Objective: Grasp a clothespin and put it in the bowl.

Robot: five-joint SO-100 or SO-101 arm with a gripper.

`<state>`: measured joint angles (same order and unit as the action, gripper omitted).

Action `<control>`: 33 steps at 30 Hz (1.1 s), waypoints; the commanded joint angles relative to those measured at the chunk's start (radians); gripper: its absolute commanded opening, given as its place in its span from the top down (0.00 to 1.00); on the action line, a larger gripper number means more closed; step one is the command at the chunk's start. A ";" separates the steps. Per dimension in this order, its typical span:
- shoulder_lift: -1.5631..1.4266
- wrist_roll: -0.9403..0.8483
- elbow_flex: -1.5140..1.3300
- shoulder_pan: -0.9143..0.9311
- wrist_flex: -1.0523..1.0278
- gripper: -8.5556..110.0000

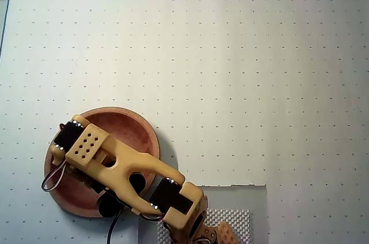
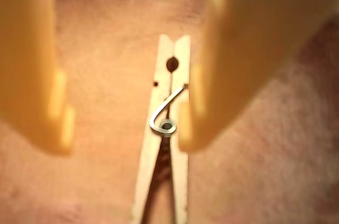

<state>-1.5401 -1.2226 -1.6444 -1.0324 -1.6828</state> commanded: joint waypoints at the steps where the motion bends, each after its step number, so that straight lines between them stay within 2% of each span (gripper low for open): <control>1: -0.020 -0.003 0.057 -0.003 0.003 0.83; 11: -0.149 -0.005 0.121 0.121 -0.011 0.95; 20: -0.322 -0.006 0.130 0.285 -0.011 0.95; 33: -0.568 0.014 0.141 0.799 0.008 0.95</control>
<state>-2.0233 -1.2226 -1.5723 -0.3267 -1.6828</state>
